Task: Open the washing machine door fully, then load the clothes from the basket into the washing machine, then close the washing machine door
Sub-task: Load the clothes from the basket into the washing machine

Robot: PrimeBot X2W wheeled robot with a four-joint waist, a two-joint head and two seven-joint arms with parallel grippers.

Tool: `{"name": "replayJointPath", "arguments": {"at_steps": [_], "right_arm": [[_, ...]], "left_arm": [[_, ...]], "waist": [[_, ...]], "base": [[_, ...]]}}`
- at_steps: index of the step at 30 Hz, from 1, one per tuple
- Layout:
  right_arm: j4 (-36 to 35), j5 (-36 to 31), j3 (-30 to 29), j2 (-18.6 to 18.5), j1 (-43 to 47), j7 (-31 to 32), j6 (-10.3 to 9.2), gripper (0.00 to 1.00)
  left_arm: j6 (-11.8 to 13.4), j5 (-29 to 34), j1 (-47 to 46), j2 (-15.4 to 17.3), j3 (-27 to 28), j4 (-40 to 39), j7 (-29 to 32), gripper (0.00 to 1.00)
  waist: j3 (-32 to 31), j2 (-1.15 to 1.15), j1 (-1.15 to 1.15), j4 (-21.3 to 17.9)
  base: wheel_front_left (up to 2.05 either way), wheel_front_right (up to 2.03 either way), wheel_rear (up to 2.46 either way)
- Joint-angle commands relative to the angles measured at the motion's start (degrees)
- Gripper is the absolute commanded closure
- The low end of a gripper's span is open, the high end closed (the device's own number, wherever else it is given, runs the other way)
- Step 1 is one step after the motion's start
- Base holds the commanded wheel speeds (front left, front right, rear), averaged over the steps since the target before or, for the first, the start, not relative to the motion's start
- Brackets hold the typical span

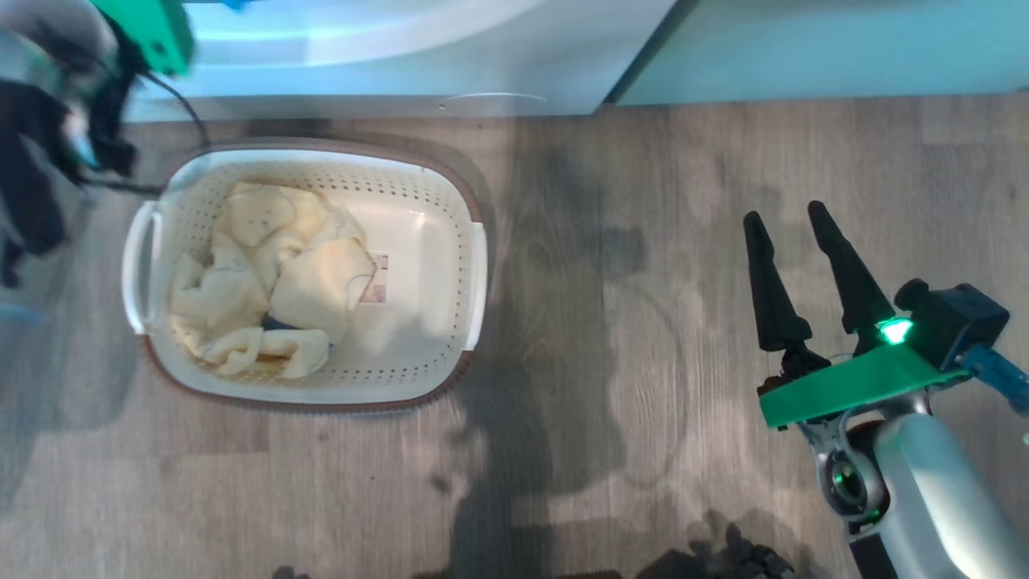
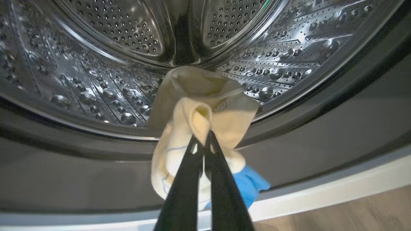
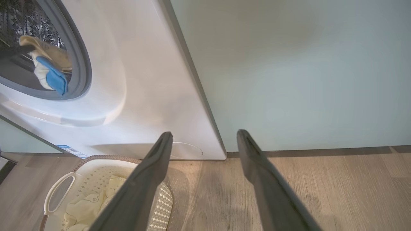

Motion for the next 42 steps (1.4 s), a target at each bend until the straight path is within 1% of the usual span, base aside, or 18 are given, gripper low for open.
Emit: {"name": "replayJointPath", "arguments": {"at_steps": [1,4,8,14,18,21,24,28,34,35,36,37,38,42], "right_arm": [[-1.5,0.4,1.5,0.1,-0.1,-0.8,0.21,0.00],[-1.5,1.1,2.5,0.3,-0.8,-0.8,0.21,0.00],[-1.4,1.9,3.7,0.5,-1.6,-0.8,0.21,0.00],[-1.4,3.0,5.9,0.7,-2.7,-0.8,0.21,0.00],[-1.4,3.7,7.6,0.8,-3.7,-0.8,0.21,0.00],[-1.5,4.5,9.1,0.8,-4.5,-0.8,0.21,0.00],[-1.9,5.7,10.3,0.8,-5.3,-0.8,0.21,0.00],[-2.4,6.5,10.4,0.8,-5.3,-0.8,0.21,0.00],[-2.3,6.6,10.9,0.8,-5.3,-0.8,0.21,0.00],[-2.3,6.6,10.9,0.8,-5.3,-0.8,0.21,0.00],[-2.3,6.6,10.9,0.8,-5.3,-0.8,0.21,0.00],[-2.2,6.5,10.9,0.8,-5.3,-0.8,0.21,0.00],[-2.2,6.4,10.8,0.8,-5.4,-0.8,0.21,0.00],[-1.8,6.1,10.4,0.8,-5.4,-0.8,0.21,0.00]], "left_arm": [[0.6,1.0,-3.3,4.6,2.4,-2.9,1.8,1.00],[0.5,1.7,-5.4,7.2,2.6,-3.7,4.3,1.00],[0.1,2.5,-8.3,9.6,2.9,-2.4,5.8,1.00],[-0.8,4.4,-14.3,11.4,2.8,2.2,5.5,1.00],[-1.6,6.1,-18.7,11.5,2.3,5.9,3.7,1.00],[-1.7,5.3,-21.6,10.9,3.4,9.0,2.1,1.00],[-2.4,5.2,-24.3,11.4,4.4,12.0,-0.7,1.00],[-3.6,5.5,-25.8,11.3,4.2,15.8,-3.9,1.00],[-5.4,3.4,-25.7,9.3,4.3,21.8,-4.1,1.00],[-5.3,3.4,-25.5,8.9,4.1,22.1,-4.4,0.97],[-5.5,3.1,-25.3,8.5,4.1,22.5,-4.3,0.69],[-5.5,2.6,-25.3,8.2,4.3,22.9,-4.2,0.20],[-5.6,2.4,-25.4,7.9,4.4,23.2,-4.5,0.00],[-5.9,2.1,-25.3,6.8,4.0,24.2,-5.2,0.00]], "waist": [[0.9,0.00,0.00,-1.1],[1.9,0.00,0.00,-2.8],[3.3,0.00,0.00,-5.0],[5.3,0.00,0.00,-8.1],[6.6,0.00,0.00,-9.9],[7.5,0.00,0.00,-11.2],[8.3,0.00,0.00,-12.5],[8.8,0.00,0.00,-12.9],[9.0,0.00,0.00,-12.3],[8.9,0.00,0.00,-12.1],[8.9,0.00,0.00,-11.9],[8.8,0.00,0.00,-11.8],[8.8,0.00,0.00,-11.7],[8.3,0.00,0.00,-10.9]], "base": [[0.00,0.00,0.00],[0.00,0.00,0.00],[0.00,0.00,0.00],[0.00,0.00,0.00],[0.00,0.00,0.00],[0.00,0.00,0.00],[0.00,0.00,0.00],[0.00,0.00,0.00],[0.00,0.00,0.00],[0.00,0.00,0.00],[0.00,0.00,0.00],[0.00,0.00,0.00],[0.00,0.00,0.00],[0.00,0.00,0.00]]}}
